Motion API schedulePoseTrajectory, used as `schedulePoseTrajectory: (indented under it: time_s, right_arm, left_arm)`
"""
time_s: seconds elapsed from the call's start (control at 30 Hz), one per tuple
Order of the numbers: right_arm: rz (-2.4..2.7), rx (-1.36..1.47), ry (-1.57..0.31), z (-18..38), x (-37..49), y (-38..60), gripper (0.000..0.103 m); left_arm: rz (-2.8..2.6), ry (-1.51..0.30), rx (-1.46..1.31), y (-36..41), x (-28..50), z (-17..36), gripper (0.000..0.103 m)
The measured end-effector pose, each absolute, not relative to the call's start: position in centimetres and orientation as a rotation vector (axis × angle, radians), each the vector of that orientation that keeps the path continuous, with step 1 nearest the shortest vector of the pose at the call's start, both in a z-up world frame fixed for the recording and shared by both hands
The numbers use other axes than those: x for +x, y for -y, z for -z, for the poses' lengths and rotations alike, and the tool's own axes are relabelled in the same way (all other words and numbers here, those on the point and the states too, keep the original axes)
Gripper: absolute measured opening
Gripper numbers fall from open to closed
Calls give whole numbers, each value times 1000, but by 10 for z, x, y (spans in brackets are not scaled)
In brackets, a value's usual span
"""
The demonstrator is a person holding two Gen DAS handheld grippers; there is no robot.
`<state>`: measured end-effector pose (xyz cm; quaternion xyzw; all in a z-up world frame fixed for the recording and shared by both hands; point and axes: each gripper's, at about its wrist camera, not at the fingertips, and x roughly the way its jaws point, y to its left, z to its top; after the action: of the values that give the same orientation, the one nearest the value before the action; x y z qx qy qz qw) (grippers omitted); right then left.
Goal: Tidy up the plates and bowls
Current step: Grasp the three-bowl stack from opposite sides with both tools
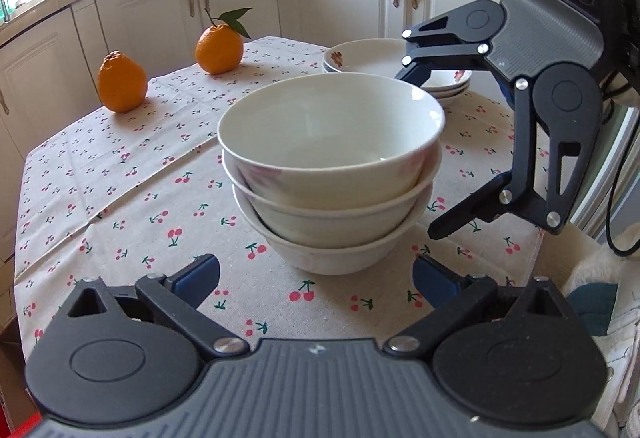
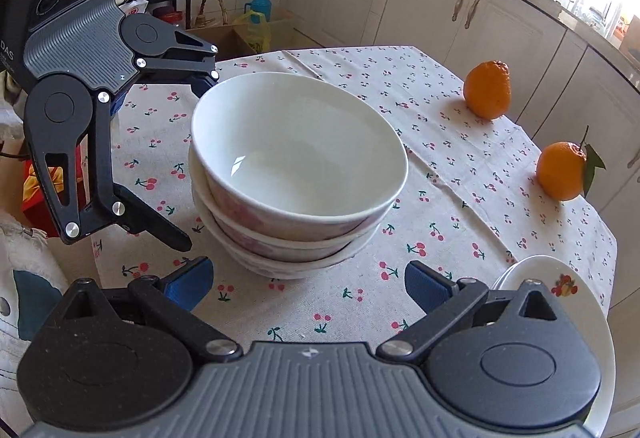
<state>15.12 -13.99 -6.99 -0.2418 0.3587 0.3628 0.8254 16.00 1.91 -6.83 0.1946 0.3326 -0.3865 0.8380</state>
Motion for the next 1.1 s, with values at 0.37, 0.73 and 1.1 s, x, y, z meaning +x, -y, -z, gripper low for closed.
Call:
schedulePoseTrajectory:
  time_s: [0.37, 0.73, 1.1]
  right_arm:
    - [-893, -531, -799, 71, 171, 135, 98]
    - [-962, -602, -831, 70, 176, 127, 93]
    - [-997, -615, -861, 67, 181, 124, 89]
  left_arm:
    - [954, -732, 508, -18, 179, 66, 91]
    - [1050, -747, 511, -16, 187, 65, 83]
    - [1078, -753, 500, -17, 193, 66, 80]
